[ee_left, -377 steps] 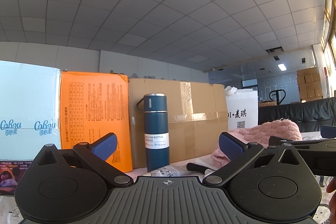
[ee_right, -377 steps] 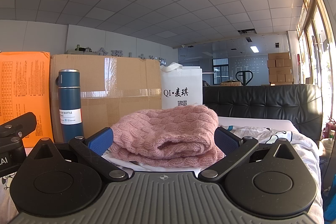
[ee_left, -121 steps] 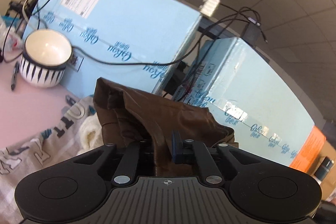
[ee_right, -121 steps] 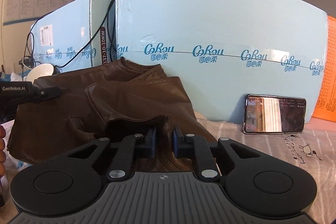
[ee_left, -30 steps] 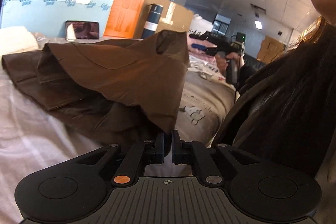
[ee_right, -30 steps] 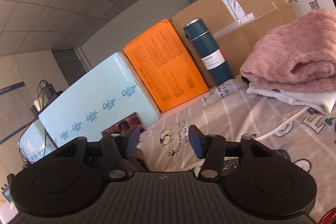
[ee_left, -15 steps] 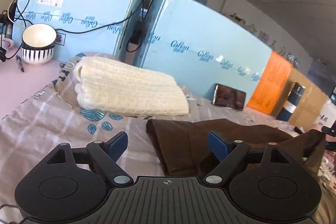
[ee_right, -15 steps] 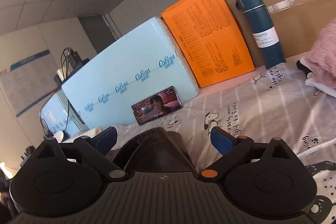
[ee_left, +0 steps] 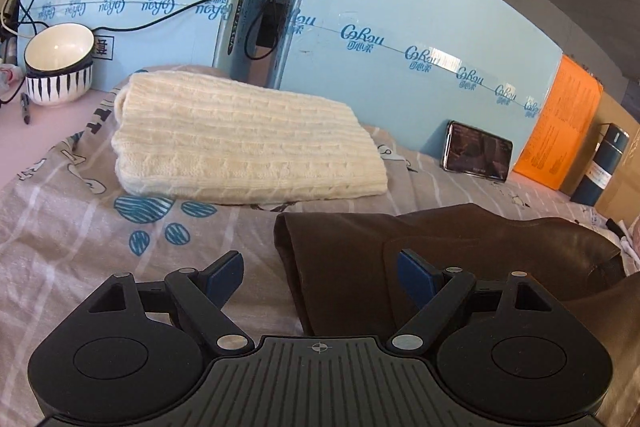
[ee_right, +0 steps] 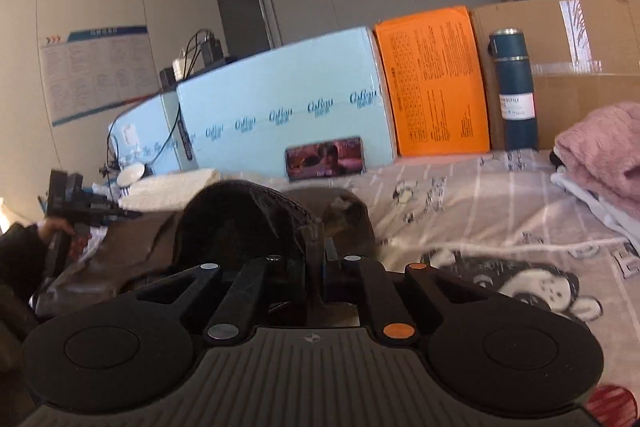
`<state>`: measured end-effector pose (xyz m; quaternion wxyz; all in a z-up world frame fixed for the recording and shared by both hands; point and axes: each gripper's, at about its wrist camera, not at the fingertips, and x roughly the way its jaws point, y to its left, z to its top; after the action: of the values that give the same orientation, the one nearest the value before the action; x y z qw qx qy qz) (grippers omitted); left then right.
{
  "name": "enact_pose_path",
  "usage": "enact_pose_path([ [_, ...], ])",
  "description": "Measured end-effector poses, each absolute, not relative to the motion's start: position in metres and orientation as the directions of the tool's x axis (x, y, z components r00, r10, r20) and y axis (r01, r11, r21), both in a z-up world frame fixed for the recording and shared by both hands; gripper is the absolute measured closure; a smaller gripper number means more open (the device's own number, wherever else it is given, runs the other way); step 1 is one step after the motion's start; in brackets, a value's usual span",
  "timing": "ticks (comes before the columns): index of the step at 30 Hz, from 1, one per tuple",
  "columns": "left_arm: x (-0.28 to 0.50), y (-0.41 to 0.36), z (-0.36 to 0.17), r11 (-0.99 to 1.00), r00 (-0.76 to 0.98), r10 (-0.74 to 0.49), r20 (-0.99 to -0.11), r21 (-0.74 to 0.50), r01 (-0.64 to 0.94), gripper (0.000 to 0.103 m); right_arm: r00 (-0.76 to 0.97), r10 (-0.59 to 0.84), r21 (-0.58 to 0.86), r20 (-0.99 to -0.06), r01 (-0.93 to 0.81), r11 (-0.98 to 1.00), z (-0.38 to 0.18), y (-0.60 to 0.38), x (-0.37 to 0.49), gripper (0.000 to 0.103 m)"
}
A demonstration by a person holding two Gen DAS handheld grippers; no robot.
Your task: Fold clothes
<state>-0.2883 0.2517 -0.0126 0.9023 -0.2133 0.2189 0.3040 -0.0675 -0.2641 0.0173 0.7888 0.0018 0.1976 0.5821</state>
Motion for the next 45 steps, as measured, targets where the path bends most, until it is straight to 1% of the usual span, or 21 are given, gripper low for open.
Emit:
enact_pose_path([
  [1,-0.286,0.252,-0.013,0.725,0.718,0.454,-0.528,-0.249,-0.642,0.017,0.222,0.909,0.236,-0.352,-0.919,0.316,0.014,-0.270,-0.070,0.086],
  [2,-0.283,0.252,-0.014,0.726,0.717,0.453,-0.530,-0.247,-0.642,0.017,0.201,0.898,0.239,-0.391,-0.920,0.310,0.011,-0.275,-0.073,0.069],
  [3,-0.282,0.252,-0.015,0.727,0.718,0.450,-0.532,-0.248,-0.640,0.017,0.189,0.895,0.235,-0.404,-0.924,0.302,0.011,-0.280,-0.075,0.058],
  [4,-0.280,0.252,-0.015,0.731,0.720,0.444,-0.533,-0.250,-0.635,0.017,0.188,0.900,0.224,-0.394,-0.930,0.293,0.014,-0.286,-0.080,0.040],
  [5,-0.278,0.252,-0.016,0.734,0.721,0.439,-0.536,-0.249,-0.632,0.017,0.187,0.905,0.213,-0.381,-0.935,0.283,0.018,-0.292,-0.085,0.031],
  [7,-0.275,0.251,-0.017,0.739,0.723,0.432,-0.539,-0.248,-0.626,0.017,0.167,0.943,0.212,-0.286,-0.949,0.233,0.033,-0.305,-0.088,0.028],
  [9,-0.272,0.251,-0.018,0.744,0.726,0.424,-0.541,-0.249,-0.620,0.017,0.159,0.973,0.230,-0.168,-0.953,0.195,0.050,-0.312,-0.082,0.016],
  [12,-0.268,0.251,-0.019,0.750,0.725,0.416,-0.549,-0.243,-0.615,0.017,0.195,0.974,0.220,-0.120,-0.951,0.217,0.074,-0.296,-0.056,0.012],
  [15,-0.268,0.253,-0.020,0.746,0.719,0.415,-0.557,-0.244,-0.619,0.017,0.276,0.939,0.162,-0.207,-0.937,0.311,0.086,-0.254,-0.020,0.009],
  [18,-0.267,0.253,-0.021,0.746,0.718,0.417,-0.558,-0.242,-0.621,0.018,0.282,0.888,0.118,-0.364,-0.931,0.344,0.071,-0.194,0.018,0.010],
  [22,-0.264,0.249,-0.021,0.759,0.717,0.421,-0.555,-0.218,-0.614,0.020,0.198,0.832,0.117,-0.519,-0.947,0.298,0.027,-0.122,0.044,0.013],
  [24,-0.261,0.246,-0.021,0.762,0.704,0.440,-0.557,-0.182,-0.621,0.039,0.150,0.817,0.134,-0.558,-0.955,0.266,0.009,-0.095,0.049,0.016],
  [25,-0.260,0.244,-0.021,0.763,0.695,0.454,-0.558,-0.160,-0.627,0.045,0.135,0.809,0.142,-0.572,-0.955,0.260,0.001,-0.084,0.051,0.022],
  [27,-0.260,0.239,-0.019,0.774,0.698,0.465,-0.544,-0.133,-0.619,0.068,0.130,0.793,0.139,-0.595,-0.955,0.261,-0.009,-0.067,0.051,0.042],
  [30,-0.260,0.229,-0.014,0.811,0.723,0.459,-0.517,-0.089,-0.578,0.089,0.133,0.802,0.120,-0.583,-0.962,0.247,-0.014,-0.056,0.046,0.072],
  [31,-0.259,0.225,-0.012,0.823,0.733,0.454,-0.506,-0.077,-0.562,0.092,0.122,0.810,0.126,-0.574,-0.964,0.234,-0.013,-0.056,0.045,0.085],
  [32,-0.257,0.220,-0.010,0.832,0.740,0.456,-0.495,-0.059,-0.552,0.099,0.155,0.814,0.099,-0.559,-0.963,0.252,-0.012,-0.059,0.042,0.091],
  [34,-0.254,0.211,-0.004,0.845,0.756,0.460,-0.465,-0.031,-0.534,0.100,0.211,0.834,0.068,-0.510,-0.957,0.284,-0.005,-0.070,0.039,0.099],
  [39,-0.230,0.189,0.028,0.891,0.833,0.427,-0.351,0.006,-0.454,0.101,0.313,0.882,0.041,-0.352,-0.936,0.349,0.022,-0.109,0.038,0.100],
  [42,-0.203,0.183,0.045,0.912,0.868,0.401,-0.291,0.037,-0.409,0.101,0.400,0.864,0.006,-0.305,-0.907,0.422,0.034,-0.131,0.045,0.100],
  [45,-0.164,0.183,0.051,0.930,0.892,0.361,-0.272,0.037,-0.366,0.101,0.493,0.827,-0.013,-0.269,-0.861,0.508,0.043,-0.153,0.058,0.100],
])
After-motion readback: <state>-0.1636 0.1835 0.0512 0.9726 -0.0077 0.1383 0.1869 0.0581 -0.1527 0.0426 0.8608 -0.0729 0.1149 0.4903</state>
